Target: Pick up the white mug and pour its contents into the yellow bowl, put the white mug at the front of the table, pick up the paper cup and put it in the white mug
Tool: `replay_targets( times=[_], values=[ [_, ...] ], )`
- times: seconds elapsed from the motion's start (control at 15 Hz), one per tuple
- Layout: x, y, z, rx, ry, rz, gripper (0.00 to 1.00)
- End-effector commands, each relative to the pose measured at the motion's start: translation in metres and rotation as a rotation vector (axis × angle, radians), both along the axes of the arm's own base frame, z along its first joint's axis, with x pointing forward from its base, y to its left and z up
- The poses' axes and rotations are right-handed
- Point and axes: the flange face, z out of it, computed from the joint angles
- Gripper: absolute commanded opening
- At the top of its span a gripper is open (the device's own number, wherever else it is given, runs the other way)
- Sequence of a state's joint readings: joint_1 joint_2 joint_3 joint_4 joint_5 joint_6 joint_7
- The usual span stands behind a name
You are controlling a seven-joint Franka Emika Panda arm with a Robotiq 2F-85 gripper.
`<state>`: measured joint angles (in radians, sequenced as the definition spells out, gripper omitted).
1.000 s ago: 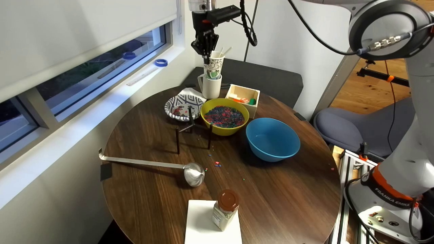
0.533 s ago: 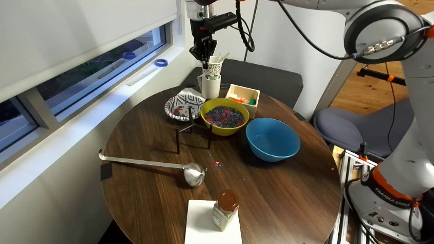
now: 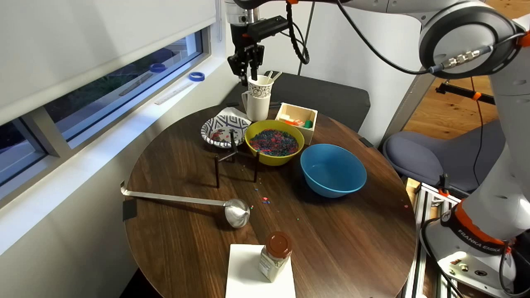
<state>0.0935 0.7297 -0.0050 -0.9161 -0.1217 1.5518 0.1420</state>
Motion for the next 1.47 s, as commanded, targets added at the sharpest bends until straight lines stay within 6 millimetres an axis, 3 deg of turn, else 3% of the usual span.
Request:
replay_targets(
  times=[0.0, 0.2, 0.6, 0.8, 1.07, 1.2, 1.27, 1.4],
  values=[
    [-0.009, 0.01, 0.026, -0.024, -0.031, 0.049, 0.8],
    [-0.02, 0.017, 0.063, -0.065, -0.068, 0.136, 0.99],
    [-0.056, 0.033, 0.144, 0.06, -0.195, 0.286, 1.0],
    [-0.08, 0.037, 0.159, 0.124, -0.191, 0.313, 1.0],
    [-0.103, 0.02, 0.159, 0.145, -0.163, 0.322, 1.0],
    [-0.107, 0.001, 0.156, 0.112, -0.165, 0.33, 1.0],
    [-0.094, 0.017, 0.163, 0.115, -0.164, 0.315, 1.0],
    [-0.098, 0.002, 0.16, 0.11, -0.163, 0.315, 1.0]
  ],
)
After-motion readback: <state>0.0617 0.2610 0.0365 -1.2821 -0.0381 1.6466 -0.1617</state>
